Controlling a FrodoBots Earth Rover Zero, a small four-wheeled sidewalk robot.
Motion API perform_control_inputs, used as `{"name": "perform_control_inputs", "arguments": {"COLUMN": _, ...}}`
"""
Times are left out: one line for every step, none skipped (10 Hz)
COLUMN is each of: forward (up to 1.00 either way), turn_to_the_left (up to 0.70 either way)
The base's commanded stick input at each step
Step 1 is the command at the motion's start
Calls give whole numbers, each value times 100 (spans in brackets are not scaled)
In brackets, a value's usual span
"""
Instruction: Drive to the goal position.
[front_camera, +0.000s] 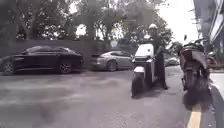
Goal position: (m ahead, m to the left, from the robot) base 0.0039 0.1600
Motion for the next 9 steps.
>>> {"name": "perform_control_inputs", "arguments": {"forward": 0, "turn_to_the_left": 0}}
{"name": "perform_control_inputs", "arguments": {"forward": 0, "turn_to_the_left": 0}}
{"name": "perform_control_inputs", "arguments": {"forward": 0, "turn_to_the_left": 0}}
{"name": "perform_control_inputs", "arguments": {"forward": 0, "turn_to_the_left": 0}}
{"name": "perform_control_inputs", "arguments": {"forward": 0, "turn_to_the_left": 0}}
{"name": "perform_control_inputs", "arguments": {"forward": 0, "turn_to_the_left": 0}}
{"name": "perform_control_inputs", "arguments": {"forward": 0, "turn_to_the_left": 0}}
{"name": "perform_control_inputs", "arguments": {"forward": 0, "turn_to_the_left": 0}}
{"name": "perform_control_inputs", "arguments": {"forward": -12, "turn_to_the_left": 0}}
